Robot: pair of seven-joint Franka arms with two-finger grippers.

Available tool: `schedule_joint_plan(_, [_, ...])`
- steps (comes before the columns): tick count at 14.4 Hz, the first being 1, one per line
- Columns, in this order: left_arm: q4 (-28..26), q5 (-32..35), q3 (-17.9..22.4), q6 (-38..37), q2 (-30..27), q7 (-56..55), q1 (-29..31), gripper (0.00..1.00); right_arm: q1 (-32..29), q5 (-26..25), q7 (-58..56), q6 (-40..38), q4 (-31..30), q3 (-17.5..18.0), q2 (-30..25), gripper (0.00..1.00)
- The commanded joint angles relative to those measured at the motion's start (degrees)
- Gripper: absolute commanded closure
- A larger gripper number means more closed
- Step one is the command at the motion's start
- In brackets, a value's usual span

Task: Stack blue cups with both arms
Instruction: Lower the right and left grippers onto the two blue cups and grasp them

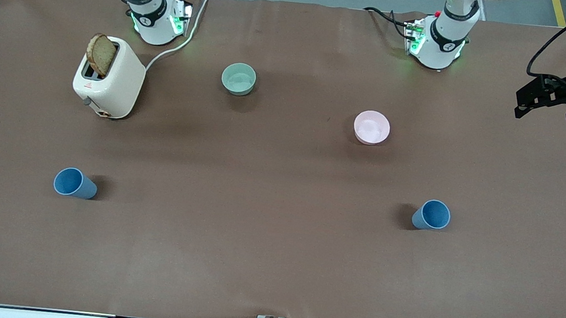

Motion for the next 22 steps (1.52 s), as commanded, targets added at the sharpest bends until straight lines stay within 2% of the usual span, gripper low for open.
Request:
schedule_joint_plan(1, [0.44,0.66,-0.10,-0.40,-0.22,0.83,0.18,0.00,0.43,-1.84,-0.01,-0.88,1.06,0.58,0.39,0.00])
schedule_joint_plan(3, [2.27,1.01,0.07,-0.40,0.91,0.75,0.36,0.00,0.34,-1.50,0.08,-0.88,1.06,0.49,0.39,0.00])
schedule_joint_plan(5, [4.47,4.16,-0.10,-0.23,5.64,0.92,0.10,0.00,0.26,-1.06,0.08,-0.88,1.06,0.49,0.39,0.00])
schedule_joint_plan(7, [4.31,6.98,-0.19,2.65,10.22,-0.65,-0.34,0.00,0.26,-1.06,-0.01,-0.79,1.06,0.49,0.48,0.00])
schedule_joint_plan(9, [1.51,6.90,-0.19,8.80,14.35,-1.27,0.62,0.00,-0.18,-0.97,-0.71,-0.79,0.98,0.40,0.56,0.00])
schedule_joint_plan(11, [-4.01,5.94,-0.19,15.56,16.12,-1.80,2.29,0.00,0.17,-1.76,-0.62,-0.36,0.63,0.40,1.79,0.00])
schedule_joint_plan(13, [-9.91,4.27,-0.28,22.86,17.00,-1.98,2.38,0.00,-0.53,-1.67,-0.97,2.62,0.54,0.40,5.91,0.00])
schedule_joint_plan(16, [-15.37,2.24,-0.19,32.01,19.46,-3.90,2.30,0.00,-0.62,-1.76,-3.43,10.87,-0.25,0.31,14.25,0.00])
schedule_joint_plan(18, [-15.82,2.24,-0.19,33.96,22.26,-5.40,2.12,0.00,-1.24,-1.76,-4.48,19.38,-3.05,0.31,18.56,0.00])
schedule_joint_plan(20, [-15.82,2.15,-0.19,36.33,24.99,-5.76,2.21,0.00,-1.50,-1.67,-5.63,30.00,-8.57,0.31,21.12,0.00])
schedule_joint_plan(22, [-15.74,2.15,-0.19,38.87,26.93,-5.85,2.12,0.00,-1.59,-1.67,-7.12,42.56,-16.82,0.31,21.92,0.00])
